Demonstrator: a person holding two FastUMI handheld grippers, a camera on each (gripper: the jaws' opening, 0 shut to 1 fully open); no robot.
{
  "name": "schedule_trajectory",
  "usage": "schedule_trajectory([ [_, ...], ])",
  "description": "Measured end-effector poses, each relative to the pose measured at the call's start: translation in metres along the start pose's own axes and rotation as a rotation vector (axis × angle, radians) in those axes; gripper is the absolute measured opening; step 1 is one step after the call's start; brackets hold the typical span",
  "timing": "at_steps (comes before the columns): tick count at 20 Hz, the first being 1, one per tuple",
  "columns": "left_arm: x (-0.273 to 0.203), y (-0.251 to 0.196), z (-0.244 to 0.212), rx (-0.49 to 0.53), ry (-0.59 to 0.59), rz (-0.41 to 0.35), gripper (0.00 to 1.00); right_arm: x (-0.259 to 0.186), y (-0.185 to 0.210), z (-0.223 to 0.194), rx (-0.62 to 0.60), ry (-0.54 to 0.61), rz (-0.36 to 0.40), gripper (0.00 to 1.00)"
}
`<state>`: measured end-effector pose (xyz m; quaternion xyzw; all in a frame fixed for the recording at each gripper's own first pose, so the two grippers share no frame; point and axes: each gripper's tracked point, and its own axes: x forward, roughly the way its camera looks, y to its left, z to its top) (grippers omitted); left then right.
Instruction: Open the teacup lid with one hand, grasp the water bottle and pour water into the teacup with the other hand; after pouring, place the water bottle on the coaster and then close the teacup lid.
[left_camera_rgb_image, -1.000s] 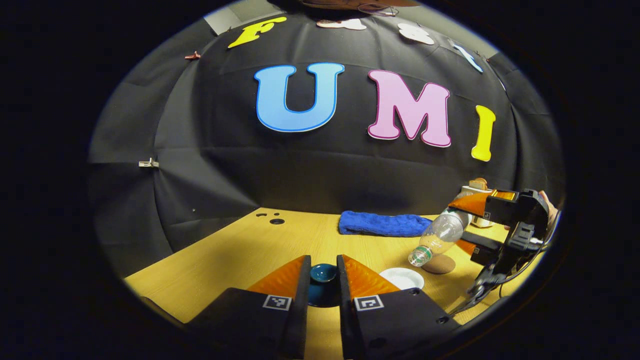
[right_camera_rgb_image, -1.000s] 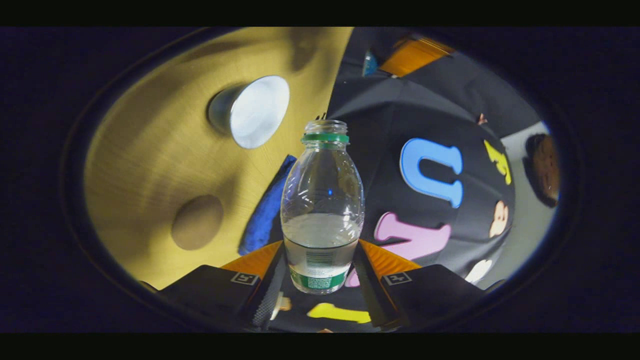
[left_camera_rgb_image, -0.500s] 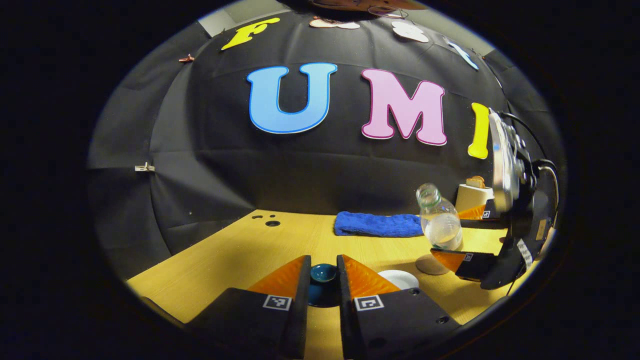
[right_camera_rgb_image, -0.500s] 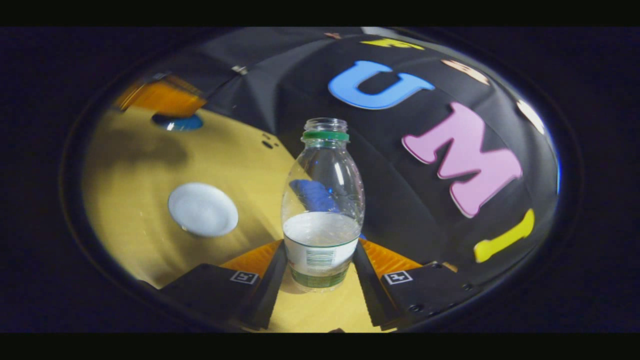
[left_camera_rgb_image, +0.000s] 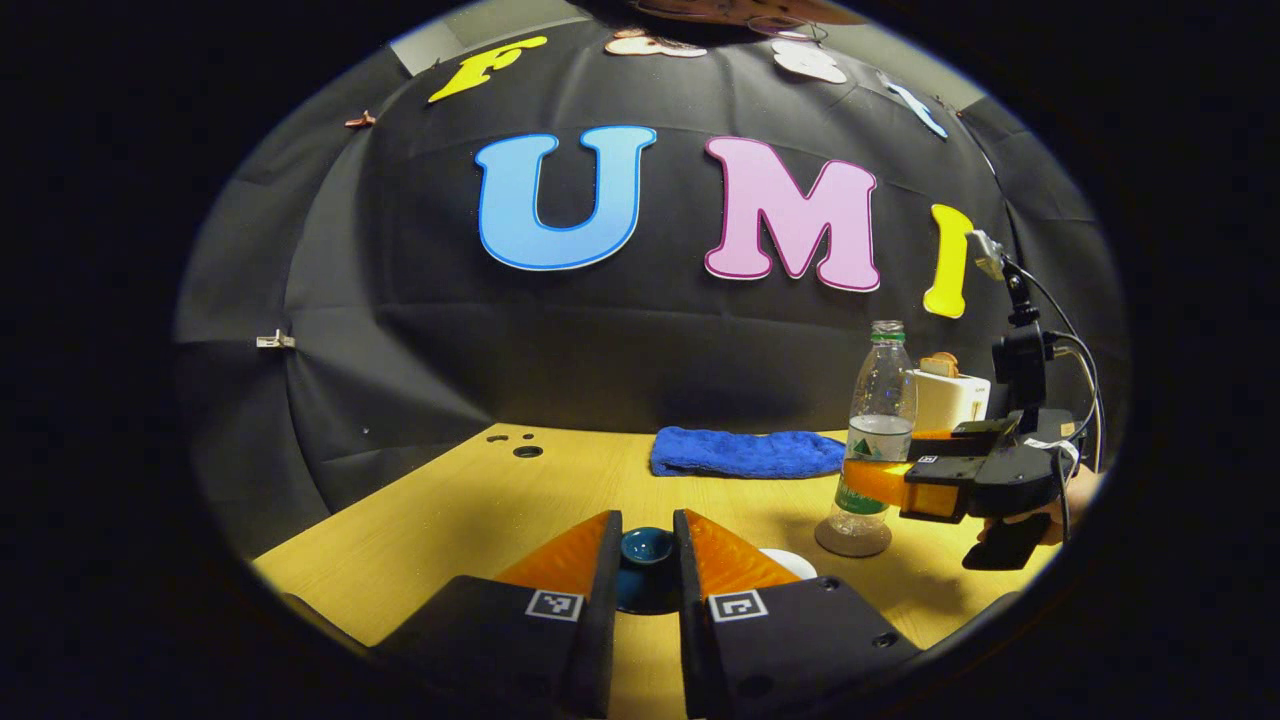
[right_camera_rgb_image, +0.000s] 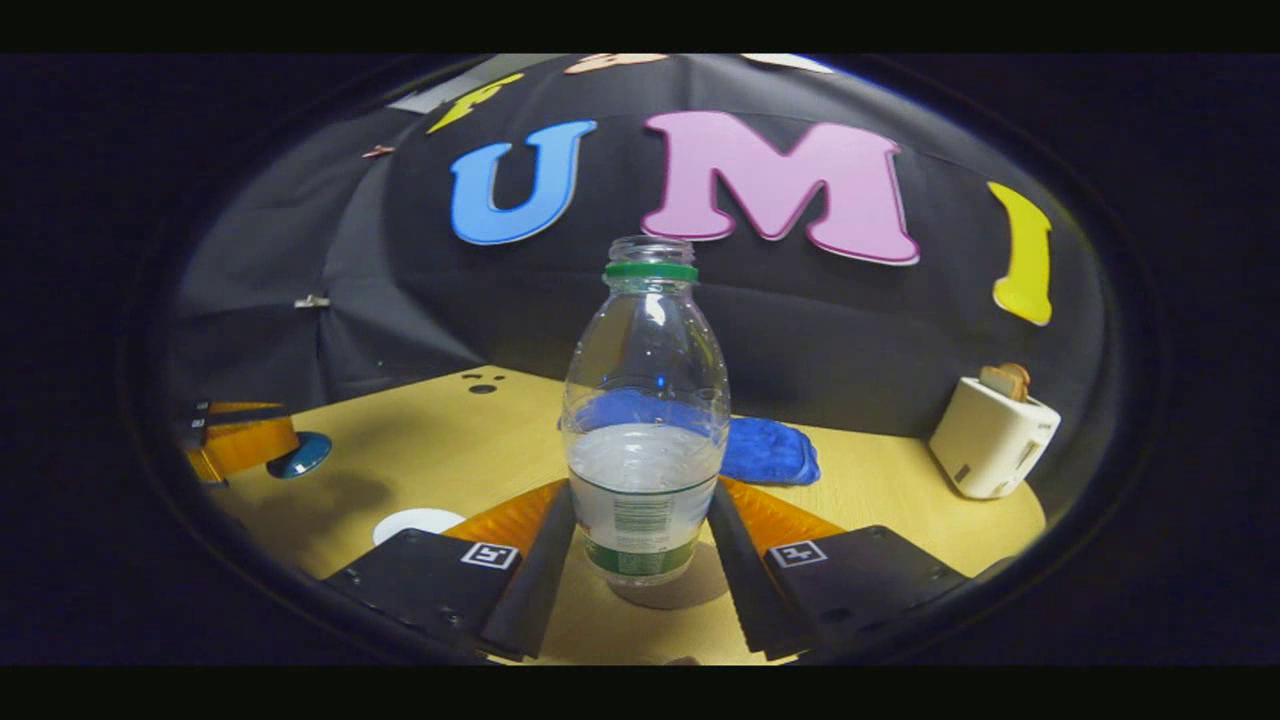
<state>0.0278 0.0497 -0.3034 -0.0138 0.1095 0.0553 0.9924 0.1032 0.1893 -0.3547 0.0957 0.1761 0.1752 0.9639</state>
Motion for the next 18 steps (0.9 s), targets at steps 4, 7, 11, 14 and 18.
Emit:
schedule_trajectory([
  [4, 0.003, -0.005, -0.004, 0.003, 0.008, -0.007, 0.31, 0.01, -0.012, -0.01, 0.037, -0.001, -0.028, 0.76],
  [7, 0.005, -0.009, -0.005, 0.005, 0.013, -0.011, 0.31, 0.015, -0.017, -0.017, 0.036, 0.009, -0.04, 0.76],
  [11, 0.009, -0.015, -0.007, 0.003, 0.023, -0.017, 0.28, 0.017, -0.023, -0.03, 0.062, 0.034, -0.048, 0.76],
  [14, 0.013, -0.024, -0.009, -0.003, 0.027, -0.024, 0.28, 0.016, -0.023, -0.037, 0.086, 0.055, -0.047, 0.78],
  [18, 0.022, -0.042, -0.012, -0.019, 0.034, -0.05, 0.31, 0.011, -0.019, -0.06, 0.122, 0.124, -0.03, 0.86],
])
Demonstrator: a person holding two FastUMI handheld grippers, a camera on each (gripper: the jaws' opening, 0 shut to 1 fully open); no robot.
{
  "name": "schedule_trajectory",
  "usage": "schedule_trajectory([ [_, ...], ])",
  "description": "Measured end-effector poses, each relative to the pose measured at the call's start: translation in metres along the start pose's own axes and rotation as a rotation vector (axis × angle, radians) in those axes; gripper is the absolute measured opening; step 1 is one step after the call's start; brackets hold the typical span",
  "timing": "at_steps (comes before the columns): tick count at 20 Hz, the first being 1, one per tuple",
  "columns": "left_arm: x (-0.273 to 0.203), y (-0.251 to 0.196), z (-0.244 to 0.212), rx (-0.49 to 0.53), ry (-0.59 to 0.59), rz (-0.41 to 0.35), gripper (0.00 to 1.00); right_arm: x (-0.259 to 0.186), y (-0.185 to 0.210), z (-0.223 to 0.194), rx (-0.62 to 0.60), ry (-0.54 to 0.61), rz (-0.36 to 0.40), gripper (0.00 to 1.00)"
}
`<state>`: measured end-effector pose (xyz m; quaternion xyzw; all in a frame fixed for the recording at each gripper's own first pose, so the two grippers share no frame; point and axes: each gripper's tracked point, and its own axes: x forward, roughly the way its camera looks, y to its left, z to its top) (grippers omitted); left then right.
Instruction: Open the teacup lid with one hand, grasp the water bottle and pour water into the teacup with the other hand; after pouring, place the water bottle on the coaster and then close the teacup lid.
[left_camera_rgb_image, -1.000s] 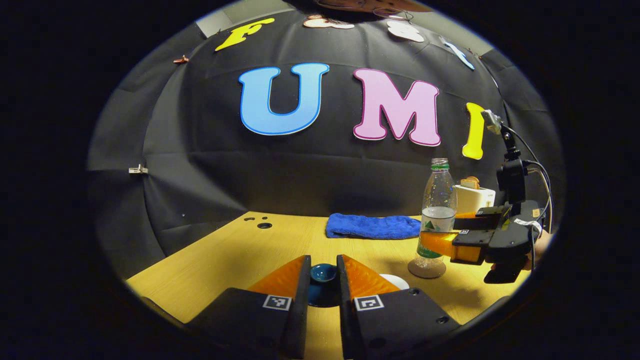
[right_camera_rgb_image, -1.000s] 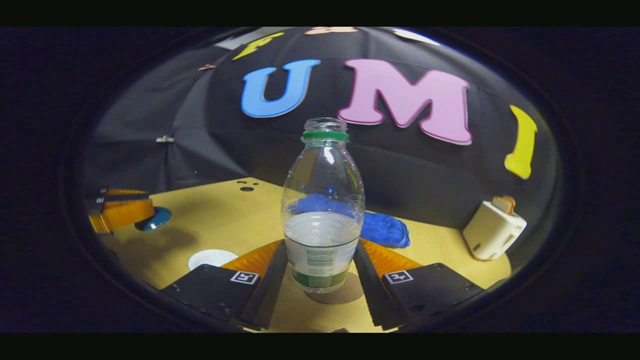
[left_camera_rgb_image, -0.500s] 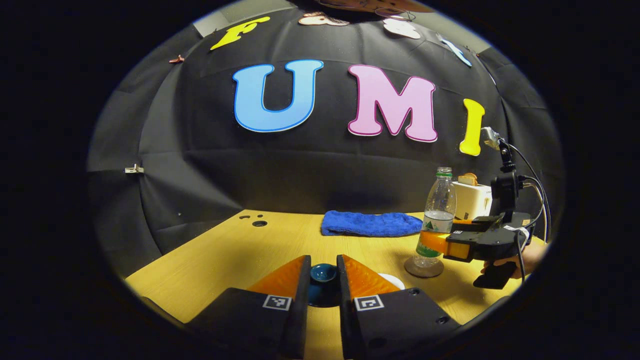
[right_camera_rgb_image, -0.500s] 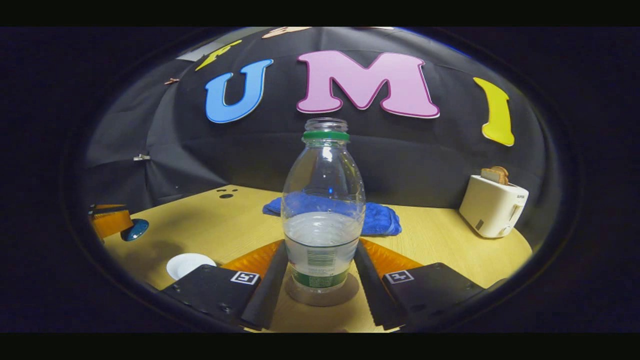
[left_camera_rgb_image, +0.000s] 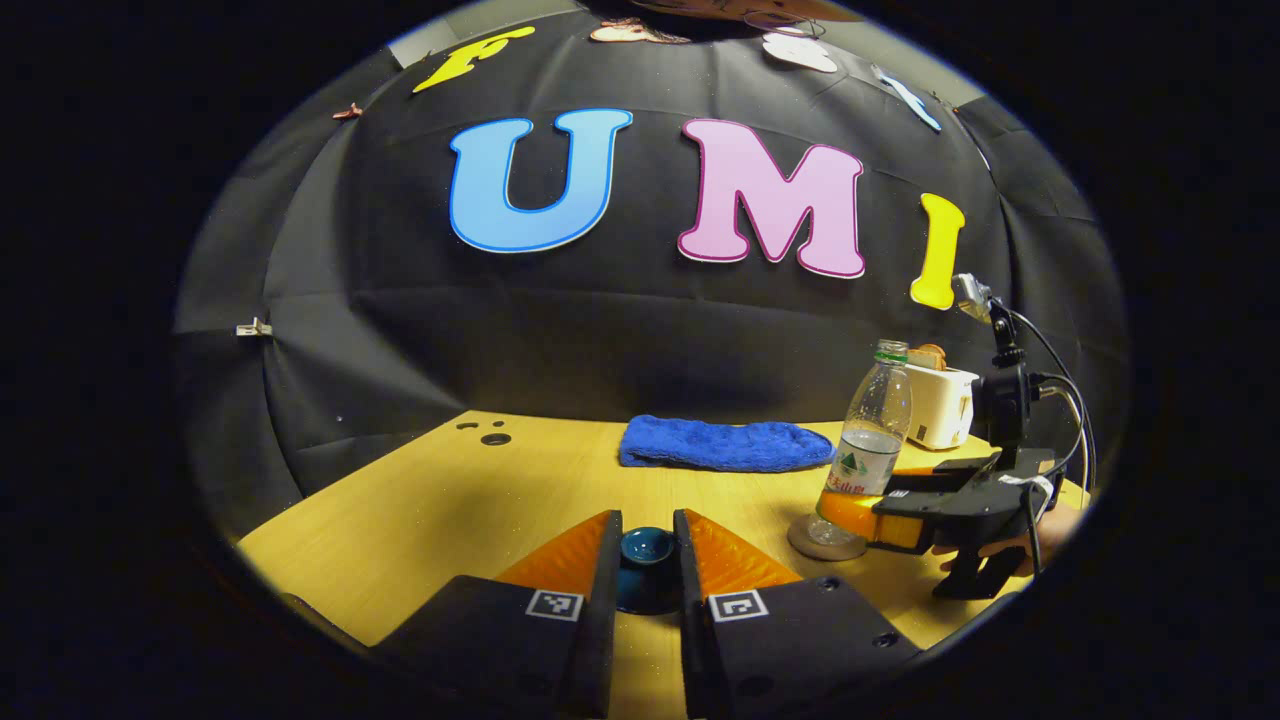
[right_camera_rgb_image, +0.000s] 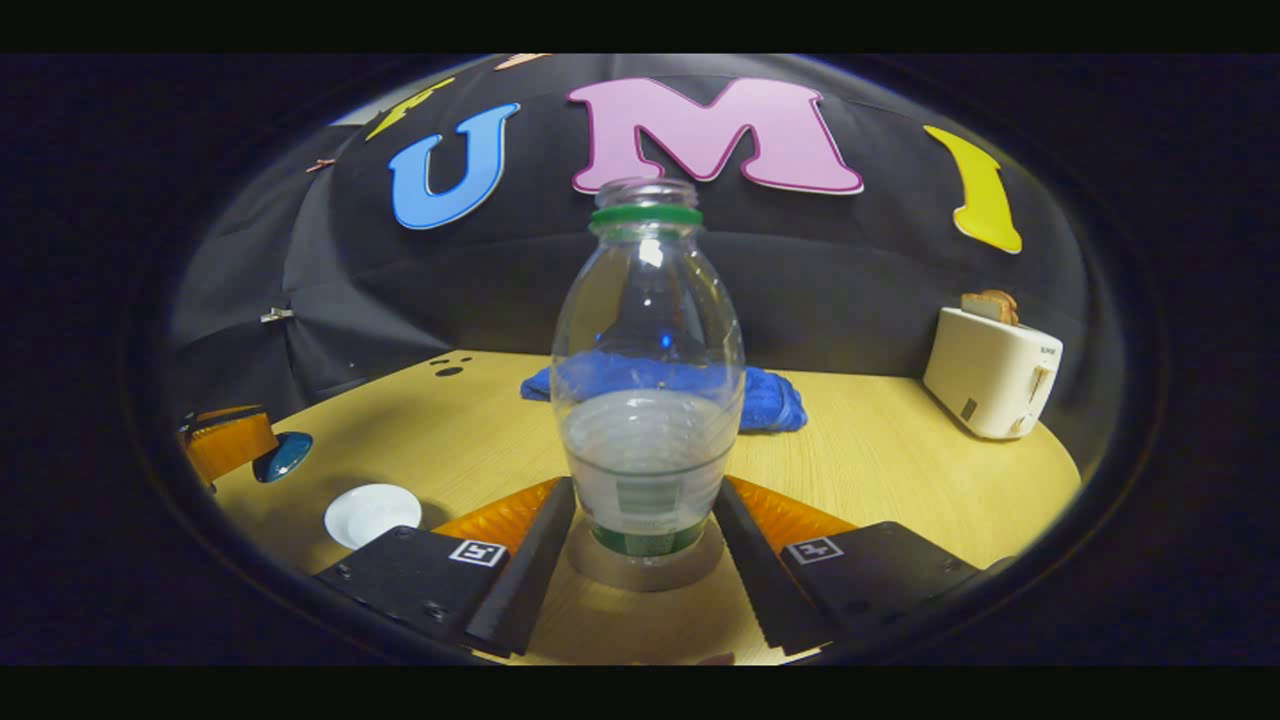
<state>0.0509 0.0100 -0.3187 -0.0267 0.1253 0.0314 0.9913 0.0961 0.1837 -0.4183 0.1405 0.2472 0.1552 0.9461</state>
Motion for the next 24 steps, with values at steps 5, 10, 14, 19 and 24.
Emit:
schedule_trajectory([
  [5, 0.015, -0.023, -0.007, -0.009, 0.01, -0.038, 0.31, -0.022, -0.001, -0.022, 0.055, 0.06, -0.002, 0.98],
  [10, 0.025, -0.036, -0.023, -0.006, 0.037, -0.067, 0.28, -0.056, -0.021, -0.022, 0.045, 0.062, -0.021, 0.98],
  [14, 0.027, -0.042, -0.04, 0.005, 0.071, -0.075, 0.31, -0.07, -0.035, -0.014, 0.027, 0.048, -0.048, 0.99],
  [19, 0.032, -0.048, -0.052, 0.007, 0.091, -0.089, 0.35, -0.074, -0.038, -0.007, 0.028, 0.03, -0.061, 0.98],
  [24, 0.032, -0.049, -0.05, 0.035, 0.093, -0.086, 0.46, -0.081, -0.034, 0.002, 0.034, 0.017, -0.058, 0.98],
])
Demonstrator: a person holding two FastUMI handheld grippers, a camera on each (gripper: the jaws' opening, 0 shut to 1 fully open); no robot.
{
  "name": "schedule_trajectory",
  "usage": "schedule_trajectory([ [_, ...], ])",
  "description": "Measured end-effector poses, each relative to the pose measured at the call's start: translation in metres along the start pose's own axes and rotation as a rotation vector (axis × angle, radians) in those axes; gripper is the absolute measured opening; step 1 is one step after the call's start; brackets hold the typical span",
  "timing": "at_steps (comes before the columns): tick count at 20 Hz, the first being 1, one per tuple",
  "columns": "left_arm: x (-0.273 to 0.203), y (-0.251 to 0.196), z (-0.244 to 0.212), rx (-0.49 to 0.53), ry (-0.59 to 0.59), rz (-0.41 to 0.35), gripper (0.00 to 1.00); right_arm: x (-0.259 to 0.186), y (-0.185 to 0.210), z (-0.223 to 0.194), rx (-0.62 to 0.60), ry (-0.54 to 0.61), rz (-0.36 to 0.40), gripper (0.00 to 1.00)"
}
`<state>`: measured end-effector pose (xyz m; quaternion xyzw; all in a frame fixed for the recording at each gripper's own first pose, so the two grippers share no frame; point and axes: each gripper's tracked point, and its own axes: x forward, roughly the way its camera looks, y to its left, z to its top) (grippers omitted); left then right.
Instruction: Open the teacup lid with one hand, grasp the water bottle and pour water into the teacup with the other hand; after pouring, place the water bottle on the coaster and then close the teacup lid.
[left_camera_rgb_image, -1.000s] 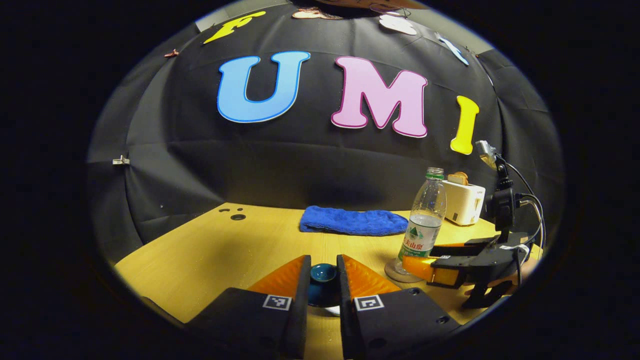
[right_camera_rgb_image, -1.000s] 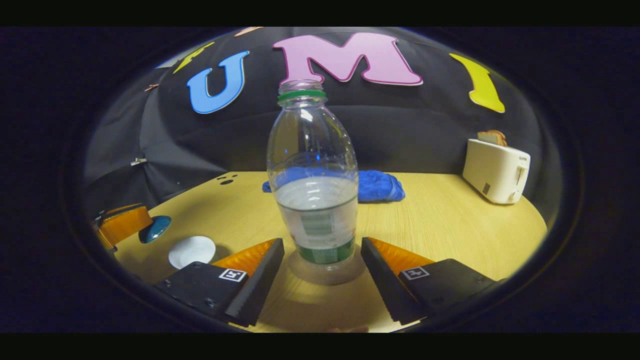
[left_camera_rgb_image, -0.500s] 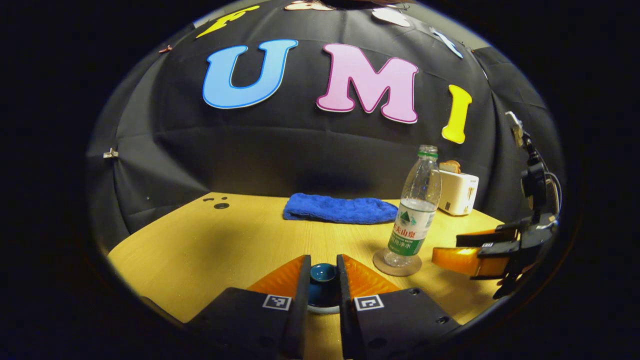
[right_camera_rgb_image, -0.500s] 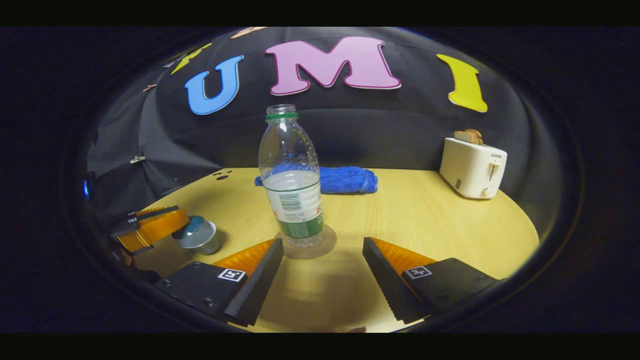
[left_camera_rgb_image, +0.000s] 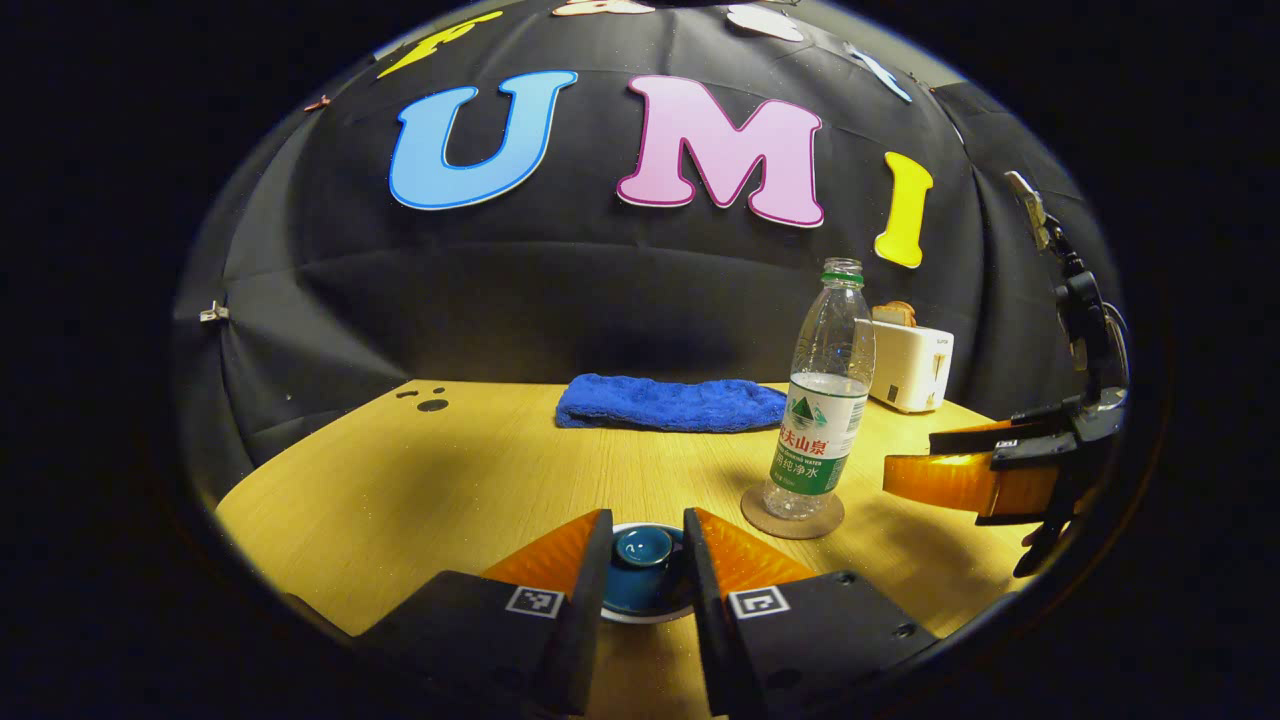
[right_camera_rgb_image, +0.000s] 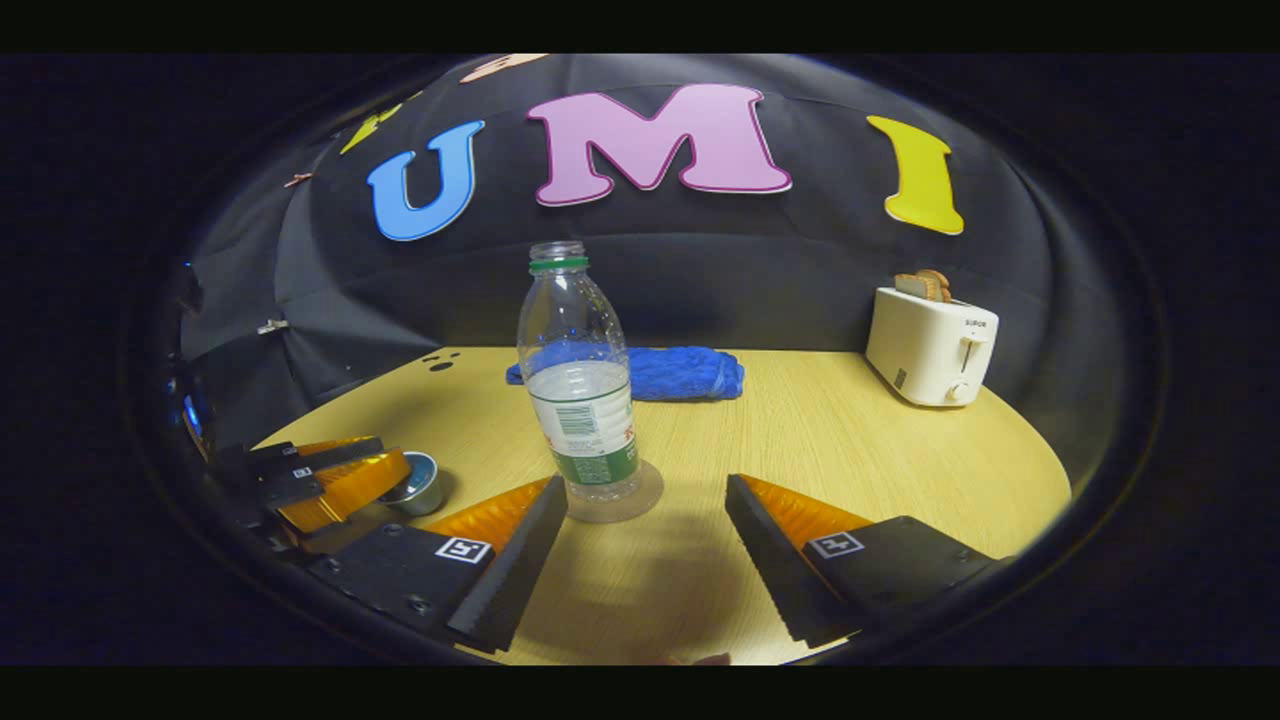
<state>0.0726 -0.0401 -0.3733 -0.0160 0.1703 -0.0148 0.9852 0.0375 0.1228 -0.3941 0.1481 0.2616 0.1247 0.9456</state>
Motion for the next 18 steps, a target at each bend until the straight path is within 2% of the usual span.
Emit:
schedule_trajectory([
  [1, -0.003, 0.002, 0.001, 0.003, 0.006, 0.008, 0.49, -0.002, 0.001, 0.004, -0.002, -0.002, 0.001, 0.99],
  [2, -0.005, 0.003, 0.006, 0.003, 0.005, 0.014, 0.59, -0.005, 0.001, 0.007, -0.005, -0.005, 0.0, 0.99],
  [7, -0.036, 0.005, 0.053, 0.016, -0.012, -0.001, 0.77, -0.036, 0.009, 0.051, -0.033, -0.036, -0.007, 0.99],
  [9, -0.055, 0.006, 0.081, 0.044, -0.017, -0.004, 0.98, -0.053, 0.013, 0.08, -0.056, -0.068, -0.014, 0.99],
  [12, -0.075, 0.008, 0.123, 0.085, -0.031, 0.008, 0.98, -0.08, 0.025, 0.122, -0.043, -0.104, -0.008, 0.98],
  [18, -0.113, 0.01, 0.21, 0.051, -0.098, 0.025, 0.97, -0.136, 0.025, 0.197, -0.093, -0.21, -0.06, 0.98],
])
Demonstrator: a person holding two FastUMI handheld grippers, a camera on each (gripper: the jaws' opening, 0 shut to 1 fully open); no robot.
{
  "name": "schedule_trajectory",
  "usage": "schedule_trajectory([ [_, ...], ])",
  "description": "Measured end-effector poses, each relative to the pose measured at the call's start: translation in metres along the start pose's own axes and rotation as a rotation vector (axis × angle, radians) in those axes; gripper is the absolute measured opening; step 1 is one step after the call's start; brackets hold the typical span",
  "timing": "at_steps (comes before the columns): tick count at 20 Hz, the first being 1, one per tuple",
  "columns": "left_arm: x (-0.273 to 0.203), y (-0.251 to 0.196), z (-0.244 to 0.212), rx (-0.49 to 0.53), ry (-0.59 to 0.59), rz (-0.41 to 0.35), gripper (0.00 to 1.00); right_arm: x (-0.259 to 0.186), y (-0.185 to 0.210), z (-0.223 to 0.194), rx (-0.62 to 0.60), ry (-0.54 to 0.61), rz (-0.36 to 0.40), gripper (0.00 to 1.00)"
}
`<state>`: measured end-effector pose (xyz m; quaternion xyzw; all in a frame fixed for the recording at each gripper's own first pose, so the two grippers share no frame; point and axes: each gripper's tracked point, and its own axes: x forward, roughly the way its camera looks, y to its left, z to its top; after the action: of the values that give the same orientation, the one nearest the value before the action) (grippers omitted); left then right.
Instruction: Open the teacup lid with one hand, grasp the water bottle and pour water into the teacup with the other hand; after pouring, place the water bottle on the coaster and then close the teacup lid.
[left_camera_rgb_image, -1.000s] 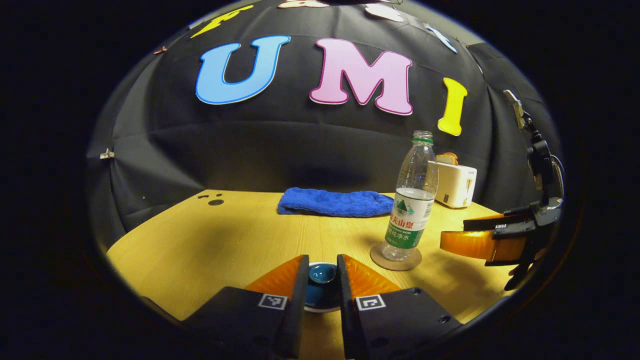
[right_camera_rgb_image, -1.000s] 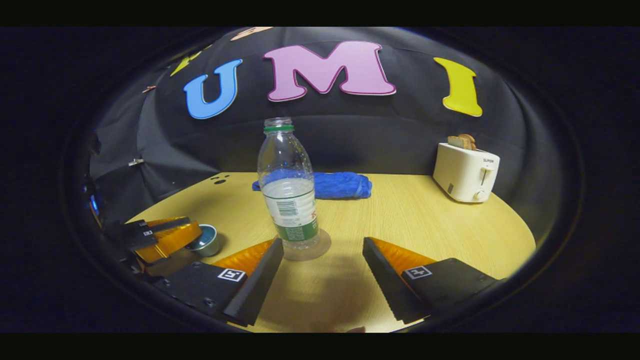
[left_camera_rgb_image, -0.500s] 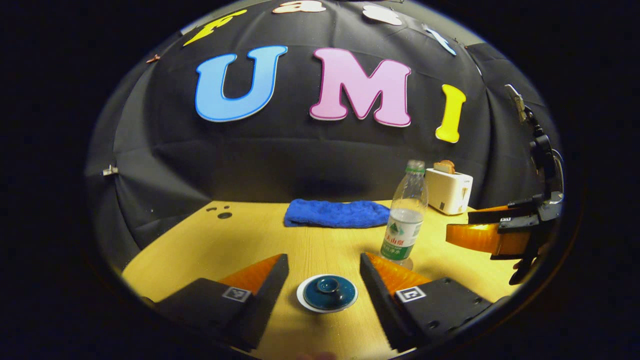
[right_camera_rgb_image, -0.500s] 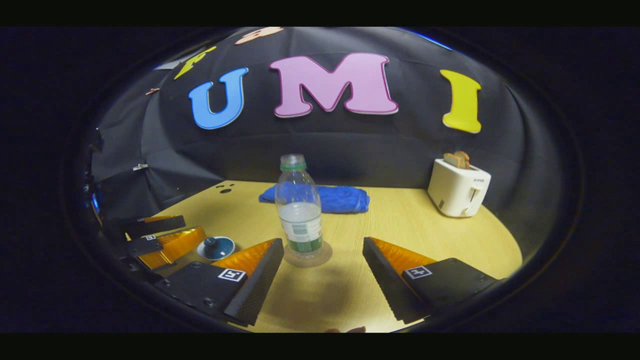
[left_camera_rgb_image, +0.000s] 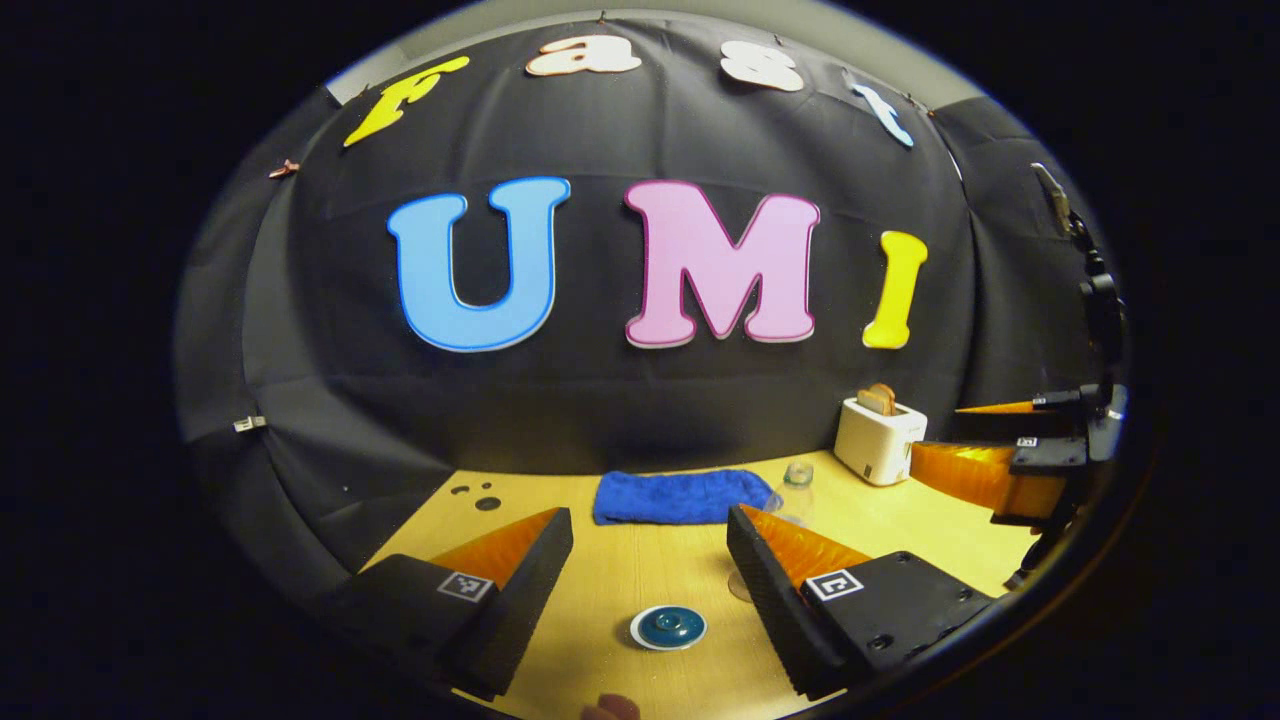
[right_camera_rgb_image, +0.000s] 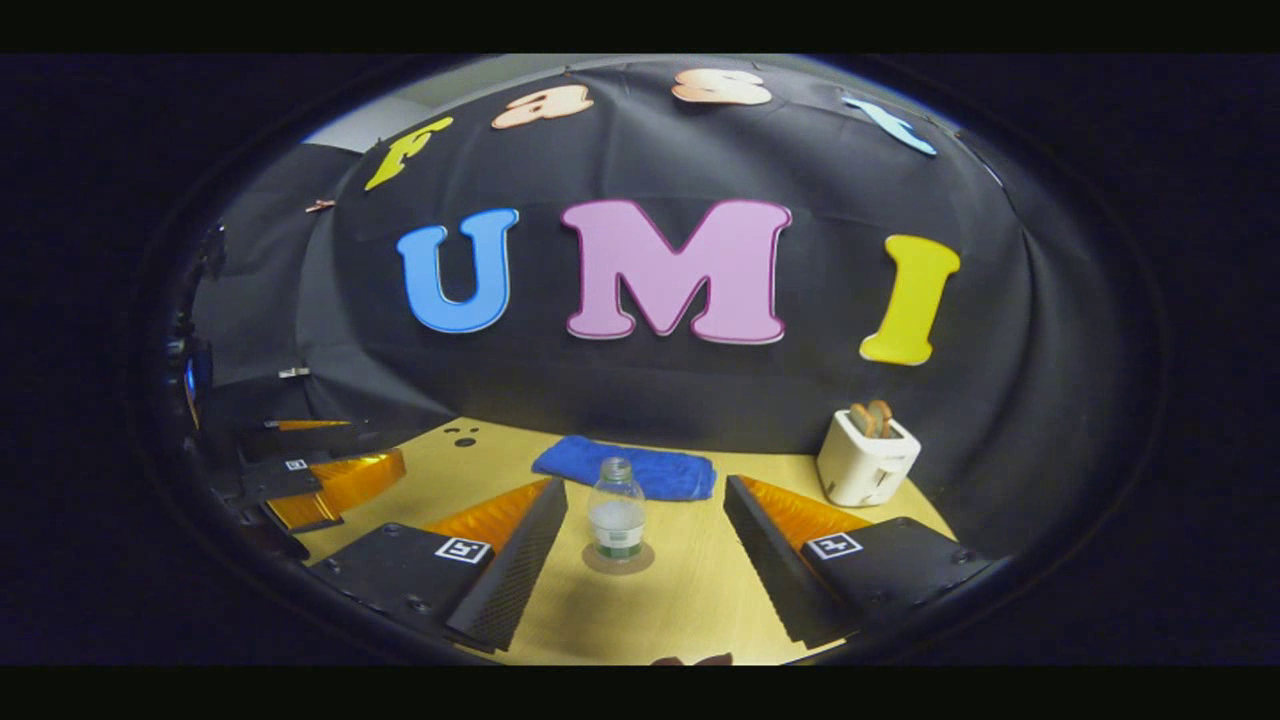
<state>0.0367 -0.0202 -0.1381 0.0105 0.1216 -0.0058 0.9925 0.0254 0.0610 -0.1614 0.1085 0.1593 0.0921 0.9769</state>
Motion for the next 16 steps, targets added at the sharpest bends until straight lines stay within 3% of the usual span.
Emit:
schedule_trajectory([
  [6, -0.019, -0.004, 0.049, -0.014, -0.041, -0.007, 0.98, -0.035, -0.009, 0.041, 0.016, -0.057, -0.017, 0.96],
  [16, -0.029, -0.012, 0.065, 0.016, -0.063, -0.011, 0.98, -0.046, -0.026, 0.053, 0.004, -0.071, -0.036, 0.96],
])
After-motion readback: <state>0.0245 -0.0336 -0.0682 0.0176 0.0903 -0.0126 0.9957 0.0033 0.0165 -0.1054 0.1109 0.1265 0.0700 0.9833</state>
